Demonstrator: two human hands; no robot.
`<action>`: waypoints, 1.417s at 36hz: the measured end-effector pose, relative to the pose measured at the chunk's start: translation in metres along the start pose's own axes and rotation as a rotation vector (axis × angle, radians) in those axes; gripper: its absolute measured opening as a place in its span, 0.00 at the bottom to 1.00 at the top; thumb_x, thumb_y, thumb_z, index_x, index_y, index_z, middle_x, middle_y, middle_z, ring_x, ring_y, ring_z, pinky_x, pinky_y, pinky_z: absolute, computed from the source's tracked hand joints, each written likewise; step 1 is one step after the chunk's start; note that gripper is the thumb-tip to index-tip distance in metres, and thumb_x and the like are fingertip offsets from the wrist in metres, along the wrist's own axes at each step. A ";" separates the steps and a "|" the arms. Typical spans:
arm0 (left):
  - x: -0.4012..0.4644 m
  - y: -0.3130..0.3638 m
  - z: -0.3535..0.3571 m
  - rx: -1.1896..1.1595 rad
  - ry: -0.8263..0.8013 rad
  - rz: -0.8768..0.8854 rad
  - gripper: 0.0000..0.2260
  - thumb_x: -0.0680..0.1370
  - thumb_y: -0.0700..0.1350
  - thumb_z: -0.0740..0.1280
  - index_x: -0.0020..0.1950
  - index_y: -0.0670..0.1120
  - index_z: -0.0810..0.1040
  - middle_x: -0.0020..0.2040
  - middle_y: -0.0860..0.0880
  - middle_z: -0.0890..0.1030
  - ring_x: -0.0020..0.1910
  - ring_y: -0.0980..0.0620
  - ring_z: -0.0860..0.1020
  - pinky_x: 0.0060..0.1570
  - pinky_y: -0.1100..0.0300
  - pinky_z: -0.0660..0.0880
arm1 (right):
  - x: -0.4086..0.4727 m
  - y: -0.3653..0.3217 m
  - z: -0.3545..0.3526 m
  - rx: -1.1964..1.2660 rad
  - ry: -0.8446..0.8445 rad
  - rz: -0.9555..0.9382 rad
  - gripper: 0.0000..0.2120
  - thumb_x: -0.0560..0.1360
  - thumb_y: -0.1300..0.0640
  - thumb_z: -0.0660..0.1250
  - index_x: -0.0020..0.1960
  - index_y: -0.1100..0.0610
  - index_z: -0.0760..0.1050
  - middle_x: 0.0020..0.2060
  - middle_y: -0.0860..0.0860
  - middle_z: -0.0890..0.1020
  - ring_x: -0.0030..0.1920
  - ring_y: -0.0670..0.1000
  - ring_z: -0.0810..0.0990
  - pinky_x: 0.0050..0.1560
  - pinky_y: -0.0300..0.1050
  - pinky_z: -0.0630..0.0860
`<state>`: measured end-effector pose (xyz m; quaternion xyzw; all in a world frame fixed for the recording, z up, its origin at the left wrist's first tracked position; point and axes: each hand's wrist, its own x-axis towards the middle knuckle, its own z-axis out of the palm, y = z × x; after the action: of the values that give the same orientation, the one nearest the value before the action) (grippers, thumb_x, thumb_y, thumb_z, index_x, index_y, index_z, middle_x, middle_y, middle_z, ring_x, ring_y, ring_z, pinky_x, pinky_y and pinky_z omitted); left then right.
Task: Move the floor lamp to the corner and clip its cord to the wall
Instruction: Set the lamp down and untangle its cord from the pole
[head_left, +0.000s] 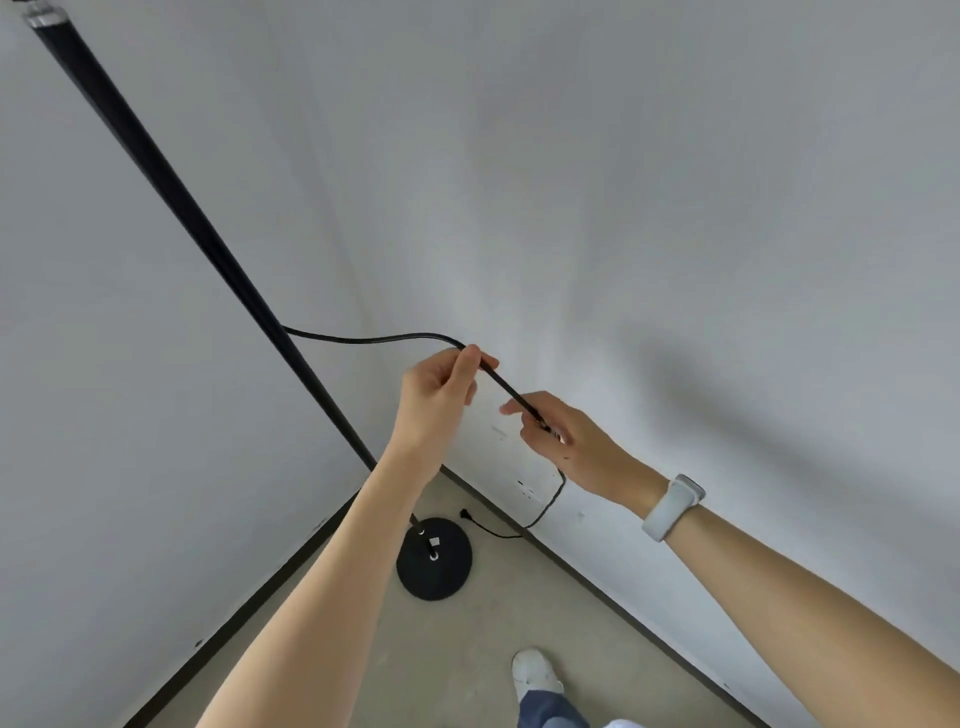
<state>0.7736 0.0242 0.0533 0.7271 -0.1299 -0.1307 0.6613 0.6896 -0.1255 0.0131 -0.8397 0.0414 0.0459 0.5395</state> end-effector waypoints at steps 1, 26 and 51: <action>0.002 0.007 0.002 -0.022 0.014 0.013 0.15 0.79 0.48 0.60 0.34 0.52 0.80 0.26 0.51 0.67 0.30 0.52 0.65 0.38 0.57 0.66 | -0.003 0.000 0.000 -0.013 0.031 -0.011 0.10 0.77 0.54 0.57 0.56 0.51 0.73 0.38 0.39 0.73 0.37 0.44 0.69 0.42 0.31 0.68; -0.057 -0.022 0.022 1.105 -0.063 0.870 0.13 0.72 0.46 0.68 0.55 0.45 0.75 0.55 0.44 0.79 0.57 0.42 0.76 0.56 0.45 0.71 | -0.067 0.012 0.005 -0.479 0.341 0.117 0.13 0.78 0.51 0.58 0.46 0.56 0.78 0.38 0.52 0.78 0.39 0.53 0.75 0.40 0.47 0.70; 0.009 -0.114 0.028 1.182 -0.600 0.410 0.12 0.80 0.42 0.55 0.50 0.46 0.78 0.44 0.49 0.83 0.44 0.47 0.78 0.53 0.53 0.69 | -0.142 0.124 0.024 -0.073 0.456 0.555 0.04 0.77 0.52 0.60 0.46 0.51 0.71 0.25 0.45 0.71 0.22 0.42 0.68 0.26 0.30 0.65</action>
<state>0.7740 0.0056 -0.0631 0.8585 -0.4915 -0.1058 0.1013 0.5333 -0.1522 -0.0919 -0.8039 0.3854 0.0034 0.4531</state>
